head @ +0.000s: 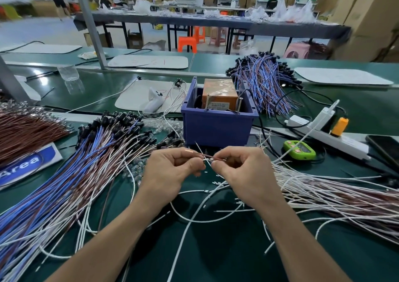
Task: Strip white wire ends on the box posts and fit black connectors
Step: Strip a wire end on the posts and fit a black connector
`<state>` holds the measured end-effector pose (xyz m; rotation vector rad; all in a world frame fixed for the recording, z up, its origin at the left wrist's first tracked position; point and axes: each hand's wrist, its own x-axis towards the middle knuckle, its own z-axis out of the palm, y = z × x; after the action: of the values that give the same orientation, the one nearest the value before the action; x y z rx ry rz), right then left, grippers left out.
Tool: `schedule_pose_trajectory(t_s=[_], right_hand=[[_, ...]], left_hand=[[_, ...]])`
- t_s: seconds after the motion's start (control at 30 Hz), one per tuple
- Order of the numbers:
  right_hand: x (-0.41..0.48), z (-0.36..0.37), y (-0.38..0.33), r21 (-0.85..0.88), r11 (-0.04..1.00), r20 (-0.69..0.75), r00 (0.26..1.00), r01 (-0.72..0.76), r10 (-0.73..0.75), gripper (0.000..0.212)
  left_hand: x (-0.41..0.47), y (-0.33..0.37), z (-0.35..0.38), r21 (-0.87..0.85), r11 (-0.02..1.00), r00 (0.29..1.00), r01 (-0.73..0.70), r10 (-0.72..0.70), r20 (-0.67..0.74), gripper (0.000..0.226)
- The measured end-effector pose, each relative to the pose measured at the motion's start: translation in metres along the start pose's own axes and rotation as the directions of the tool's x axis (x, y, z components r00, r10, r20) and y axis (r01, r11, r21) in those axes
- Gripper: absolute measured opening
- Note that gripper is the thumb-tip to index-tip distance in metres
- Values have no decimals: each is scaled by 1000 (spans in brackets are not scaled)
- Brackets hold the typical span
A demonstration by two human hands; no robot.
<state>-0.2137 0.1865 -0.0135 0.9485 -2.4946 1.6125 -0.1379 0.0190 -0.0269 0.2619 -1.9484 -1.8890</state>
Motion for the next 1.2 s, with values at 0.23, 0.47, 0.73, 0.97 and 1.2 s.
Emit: schedule_pose_trajectory(t_s=[0.23,0.47,0.73,0.97,1.2], right_hand=[[0,5,0,95,995,16,1000,-4,2,18],[3,-2,8,86,993,-114,989,-84,94,20],[0,4,4,-59,990,-76,990,-125,120,8],[2,-16,-7,-237,971,-228,972,6,-61,22],[35,-54,-31,-435,893,-320,908,113,-270,10]], left_hand=[[1,-3,0,63,998,998,-24,21,59,26],[14,-5,-20,95,995,970,22,2,-242,24],[10,-14,-22,393,916,952,77,50,-302,21],[16,0,-22,351,936,974,-6,85,-210,44],[39,59,-6,537,828,934,-163,305,-186,18]])
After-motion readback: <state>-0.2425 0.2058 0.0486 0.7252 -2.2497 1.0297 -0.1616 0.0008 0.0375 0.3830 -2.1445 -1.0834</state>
